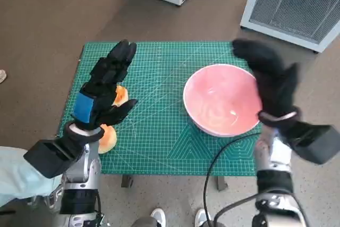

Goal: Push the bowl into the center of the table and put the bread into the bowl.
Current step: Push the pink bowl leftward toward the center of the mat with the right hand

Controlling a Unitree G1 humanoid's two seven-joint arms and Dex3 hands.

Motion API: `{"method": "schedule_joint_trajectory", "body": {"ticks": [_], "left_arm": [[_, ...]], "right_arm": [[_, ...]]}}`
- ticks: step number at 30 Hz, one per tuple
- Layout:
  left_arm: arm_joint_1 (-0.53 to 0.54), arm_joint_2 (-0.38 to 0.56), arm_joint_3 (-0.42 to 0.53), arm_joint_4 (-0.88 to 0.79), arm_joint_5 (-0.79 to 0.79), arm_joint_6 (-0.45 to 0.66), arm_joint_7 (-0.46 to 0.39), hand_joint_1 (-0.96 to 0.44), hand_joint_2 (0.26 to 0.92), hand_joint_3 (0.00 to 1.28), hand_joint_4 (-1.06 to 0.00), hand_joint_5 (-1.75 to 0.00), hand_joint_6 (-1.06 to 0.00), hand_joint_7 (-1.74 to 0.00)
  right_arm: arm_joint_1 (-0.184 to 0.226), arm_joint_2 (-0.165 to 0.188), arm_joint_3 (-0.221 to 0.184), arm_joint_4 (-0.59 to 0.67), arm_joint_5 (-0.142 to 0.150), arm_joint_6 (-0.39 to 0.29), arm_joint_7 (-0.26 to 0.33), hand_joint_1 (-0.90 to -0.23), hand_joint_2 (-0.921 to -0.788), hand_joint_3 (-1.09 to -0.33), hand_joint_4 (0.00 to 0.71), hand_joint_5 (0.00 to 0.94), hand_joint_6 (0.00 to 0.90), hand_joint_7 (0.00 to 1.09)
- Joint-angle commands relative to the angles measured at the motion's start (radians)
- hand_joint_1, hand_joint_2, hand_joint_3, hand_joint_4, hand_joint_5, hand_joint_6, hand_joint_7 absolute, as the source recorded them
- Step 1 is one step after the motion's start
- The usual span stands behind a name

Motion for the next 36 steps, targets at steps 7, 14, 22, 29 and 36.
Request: {"method": "schedule_joint_trajectory", "body": {"ticks": [7,14,22,29,36], "left_arm": [[-0.009,-0.011,0.005,-0.003,-0.016,-0.002,0.001,-0.58,0.921,0.25,-0.24,0.00,-0.25,-0.17],[-0.011,-0.012,0.009,0.005,-0.023,-0.002,0.000,-0.58,0.921,0.25,-0.24,0.00,-0.25,-0.17],[-0.013,-0.011,0.008,0.012,-0.026,-0.004,-0.001,-0.58,0.921,0.25,-0.24,0.00,-0.25,-0.18],[-0.013,-0.010,0.008,0.013,-0.027,-0.003,-0.001,-0.58,0.921,0.25,-0.24,0.00,-0.25,-0.18],[-0.008,-0.006,0.011,0.003,-0.029,-0.001,0.000,-0.58,0.921,0.25,-0.24,0.00,-0.25,-0.18]], "right_arm": [[-0.065,-0.066,-0.096,0.269,-0.038,-0.093,-0.124,-0.679,-0.921,-0.764,0.186,0.004,0.027,0.53],[-0.095,-0.107,-0.118,0.405,-0.089,-0.085,-0.246,-0.647,-0.921,-0.818,0.186,0.002,0.034,0.51],[-0.107,-0.128,-0.102,0.496,-0.164,-0.002,-0.398,-0.650,-0.921,-0.873,0.170,0.000,0.049,0.48],[-0.110,-0.115,-0.094,0.529,-0.193,0.090,-0.435,-0.643,-0.921,-0.893,0.121,0.000,0.062,0.47],[-0.111,-0.100,-0.088,0.545,-0.218,0.163,-0.452,-0.637,-0.921,-0.905,0.126,0.010,0.068,0.47]]}}
